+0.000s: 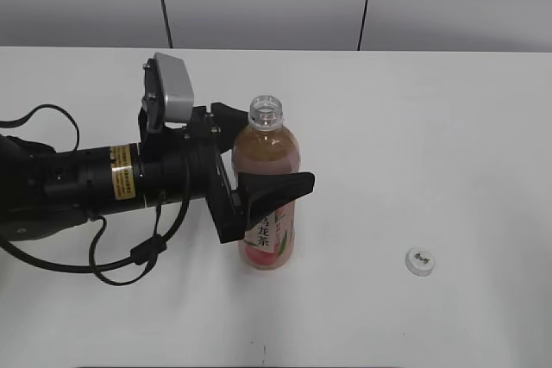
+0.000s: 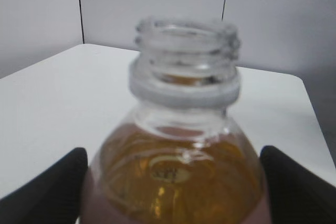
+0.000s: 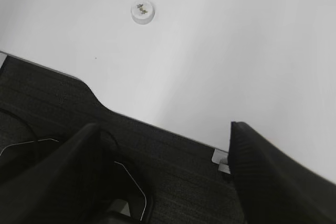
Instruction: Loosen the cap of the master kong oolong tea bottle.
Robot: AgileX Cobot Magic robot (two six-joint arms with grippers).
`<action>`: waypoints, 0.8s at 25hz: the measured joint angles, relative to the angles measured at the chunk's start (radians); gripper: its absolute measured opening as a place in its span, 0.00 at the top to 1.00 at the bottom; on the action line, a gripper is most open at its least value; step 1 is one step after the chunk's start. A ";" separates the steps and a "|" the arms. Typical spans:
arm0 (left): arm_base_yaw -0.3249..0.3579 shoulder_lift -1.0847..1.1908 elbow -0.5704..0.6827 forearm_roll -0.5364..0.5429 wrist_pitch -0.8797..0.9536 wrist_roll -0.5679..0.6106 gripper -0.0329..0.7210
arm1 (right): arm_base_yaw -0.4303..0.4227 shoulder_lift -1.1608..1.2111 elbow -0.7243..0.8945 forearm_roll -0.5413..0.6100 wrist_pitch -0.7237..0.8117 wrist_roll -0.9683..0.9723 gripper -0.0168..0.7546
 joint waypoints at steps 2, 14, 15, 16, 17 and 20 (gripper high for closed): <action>0.000 -0.014 0.000 -0.005 0.000 -0.009 0.17 | 0.000 -0.012 0.000 0.000 0.000 0.000 0.24; 0.000 -0.124 0.000 -0.016 0.002 -0.081 0.17 | 0.000 -0.024 0.000 0.000 -0.006 0.000 0.24; 0.000 -0.139 0.000 -0.016 0.002 -0.084 0.17 | 0.000 -0.024 0.000 0.000 -0.006 0.000 0.24; 0.000 -0.151 0.000 -0.016 0.001 -0.087 0.17 | 0.000 -0.024 0.000 0.000 -0.006 0.000 0.24; 0.000 -0.166 0.000 -0.016 0.001 -0.094 0.17 | 0.000 -0.024 0.000 0.000 -0.006 0.000 0.24; 0.000 -0.211 0.001 -0.016 0.001 -0.122 0.17 | 0.000 -0.024 0.000 0.000 -0.006 0.000 0.25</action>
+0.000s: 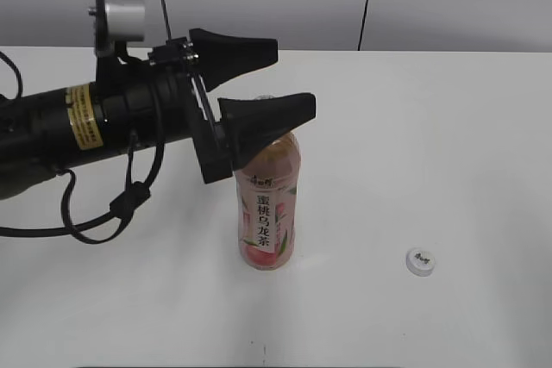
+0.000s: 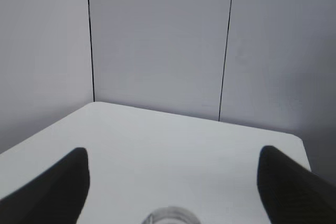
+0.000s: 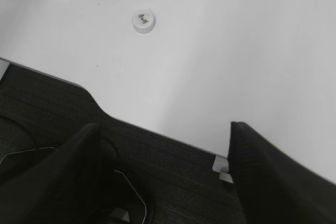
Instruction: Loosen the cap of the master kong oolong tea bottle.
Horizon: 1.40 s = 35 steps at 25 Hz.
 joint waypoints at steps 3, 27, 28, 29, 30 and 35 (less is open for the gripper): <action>0.000 -0.051 0.000 0.000 0.011 -0.030 0.17 | 0.000 0.000 0.000 0.000 0.000 0.000 0.25; 0.000 -0.430 0.000 0.211 0.198 -0.336 0.18 | 0.000 0.000 0.000 0.001 -0.001 0.001 0.25; 0.000 -0.449 0.000 0.231 0.205 -0.352 0.18 | 0.000 0.000 0.000 0.001 -0.001 0.001 0.25; 0.000 -0.466 0.000 0.248 0.212 -0.371 0.18 | 0.000 0.000 0.000 0.001 -0.001 0.001 0.25; 0.000 -0.487 0.000 0.261 0.220 -0.390 0.18 | 0.000 0.000 0.000 0.001 -0.001 0.001 0.25; 0.000 -0.602 0.000 0.349 0.295 -0.489 0.18 | 0.000 0.000 0.000 0.001 -0.002 0.001 0.25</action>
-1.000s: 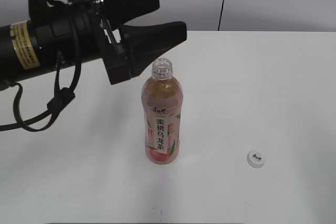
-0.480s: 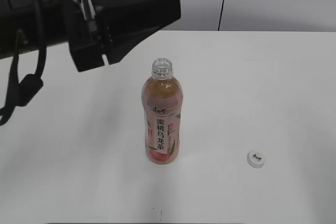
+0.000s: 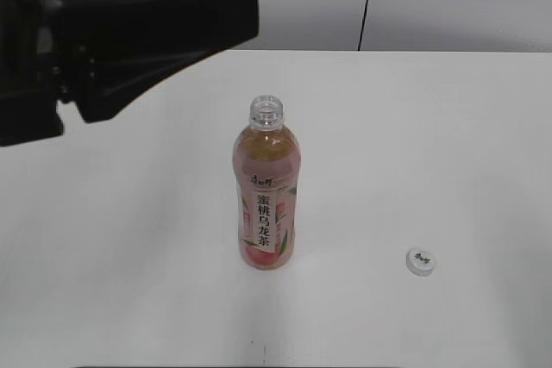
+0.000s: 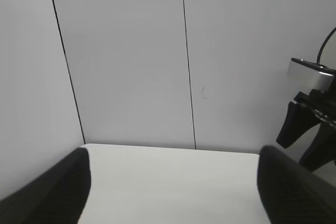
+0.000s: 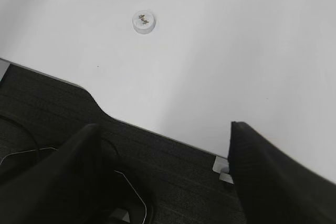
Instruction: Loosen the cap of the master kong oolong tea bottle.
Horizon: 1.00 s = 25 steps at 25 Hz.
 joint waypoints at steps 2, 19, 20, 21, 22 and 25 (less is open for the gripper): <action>0.000 -0.042 0.000 0.048 0.037 -0.049 0.18 | 0.000 0.000 0.000 0.000 0.000 0.000 0.25; -0.001 -0.453 0.207 -0.238 0.564 -0.178 0.19 | 0.000 0.000 0.000 0.000 -0.004 0.000 0.25; -0.001 -0.477 0.221 -0.258 0.608 -0.178 0.20 | 0.000 0.000 0.000 0.000 -0.004 0.000 0.25; -0.001 -0.502 0.233 -0.283 0.656 -0.178 0.20 | 0.000 0.000 0.000 0.000 -0.005 0.000 0.25; -0.001 -0.524 0.238 -0.314 0.703 -0.178 0.20 | 0.000 0.000 0.000 0.000 -0.005 0.000 0.25; -0.001 -0.607 0.242 -0.430 0.823 -0.141 0.21 | 0.000 0.000 0.000 0.000 -0.005 0.000 0.25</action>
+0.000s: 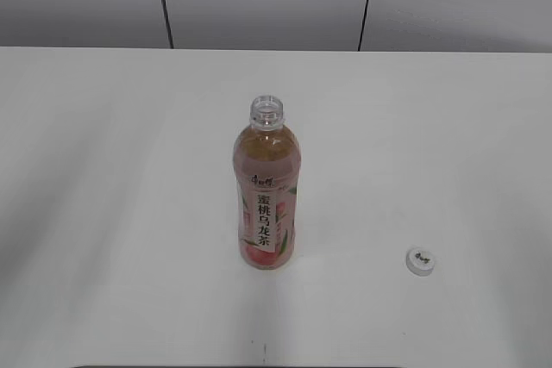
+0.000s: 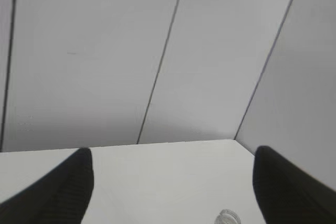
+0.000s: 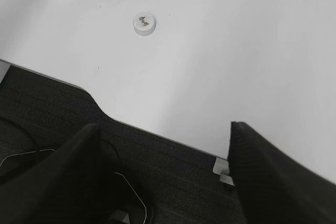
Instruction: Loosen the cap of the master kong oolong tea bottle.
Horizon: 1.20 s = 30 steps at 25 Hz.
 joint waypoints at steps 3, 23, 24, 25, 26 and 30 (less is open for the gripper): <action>0.000 -0.074 0.000 -0.182 0.112 0.152 0.21 | 0.000 0.000 0.000 0.000 0.000 0.000 0.25; 0.000 -0.370 -0.195 -0.827 1.073 1.110 0.26 | 0.000 0.000 0.000 0.000 0.000 0.000 0.25; 0.000 -0.383 -0.197 -0.832 1.110 1.120 0.26 | 0.000 0.000 0.000 0.000 0.000 0.000 0.25; 0.000 -0.396 -0.198 -0.836 1.147 1.126 0.26 | 0.000 0.000 0.000 0.000 0.000 0.000 0.25; 0.000 -0.409 -0.198 -0.837 1.174 1.130 0.26 | 0.000 0.000 0.000 0.000 0.000 0.000 0.25; 0.000 -0.481 -0.198 -0.839 1.208 1.137 0.26 | 0.000 0.000 0.000 0.000 0.000 0.000 0.25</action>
